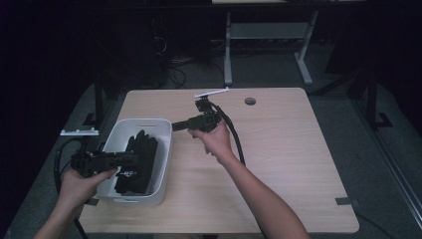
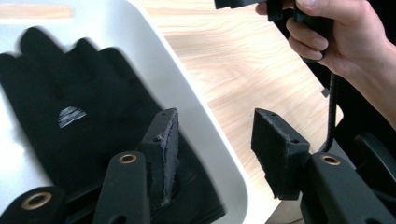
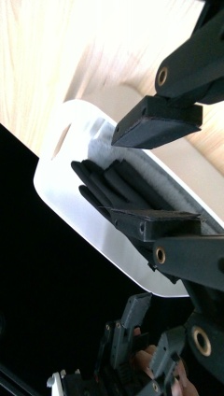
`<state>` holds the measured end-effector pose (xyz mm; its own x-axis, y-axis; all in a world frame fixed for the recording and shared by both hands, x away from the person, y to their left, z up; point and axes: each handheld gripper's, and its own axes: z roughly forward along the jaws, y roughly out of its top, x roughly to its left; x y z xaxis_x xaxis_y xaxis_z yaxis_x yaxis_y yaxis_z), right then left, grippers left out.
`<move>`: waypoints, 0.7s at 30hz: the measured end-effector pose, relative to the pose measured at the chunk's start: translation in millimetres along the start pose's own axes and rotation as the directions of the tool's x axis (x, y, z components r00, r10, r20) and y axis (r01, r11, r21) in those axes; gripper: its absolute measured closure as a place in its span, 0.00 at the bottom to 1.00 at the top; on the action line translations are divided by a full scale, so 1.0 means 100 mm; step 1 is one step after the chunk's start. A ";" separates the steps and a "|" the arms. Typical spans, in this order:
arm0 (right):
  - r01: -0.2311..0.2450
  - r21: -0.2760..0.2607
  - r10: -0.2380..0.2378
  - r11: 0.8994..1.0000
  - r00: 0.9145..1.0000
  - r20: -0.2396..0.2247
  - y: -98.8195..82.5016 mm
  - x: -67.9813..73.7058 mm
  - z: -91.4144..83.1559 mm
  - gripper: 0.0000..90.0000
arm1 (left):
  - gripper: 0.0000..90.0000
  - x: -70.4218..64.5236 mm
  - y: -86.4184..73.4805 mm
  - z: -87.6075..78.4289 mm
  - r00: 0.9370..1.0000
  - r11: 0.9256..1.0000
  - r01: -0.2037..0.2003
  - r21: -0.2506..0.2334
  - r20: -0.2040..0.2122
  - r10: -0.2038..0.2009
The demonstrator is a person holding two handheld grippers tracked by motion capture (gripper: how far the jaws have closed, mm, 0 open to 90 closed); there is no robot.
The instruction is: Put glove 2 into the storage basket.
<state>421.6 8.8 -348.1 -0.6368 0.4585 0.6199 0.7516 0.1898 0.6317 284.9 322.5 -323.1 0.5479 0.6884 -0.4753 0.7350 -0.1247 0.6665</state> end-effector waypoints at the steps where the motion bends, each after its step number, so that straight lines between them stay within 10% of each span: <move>1: -0.005 -0.005 0.005 1.000 1.000 0.002 -0.01 -0.01 -0.04 0.63 | 0.56 -0.04 0.01 0.03 1.000 1.000 -0.003 -0.001 0.006 0.003; 21: -0.053 -0.113 0.062 0.992 0.995 0.075 -0.29 -0.33 -0.94 0.59 | 0.45 -0.77 0.19 0.79 0.981 0.985 -0.166 0.054 0.108 0.159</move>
<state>404.8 -93.1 -343.5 -0.5746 0.5328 0.6213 0.7602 0.0662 0.6464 288.1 210.0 -319.2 0.6979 0.5785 -0.4222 0.6543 -0.2753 0.7043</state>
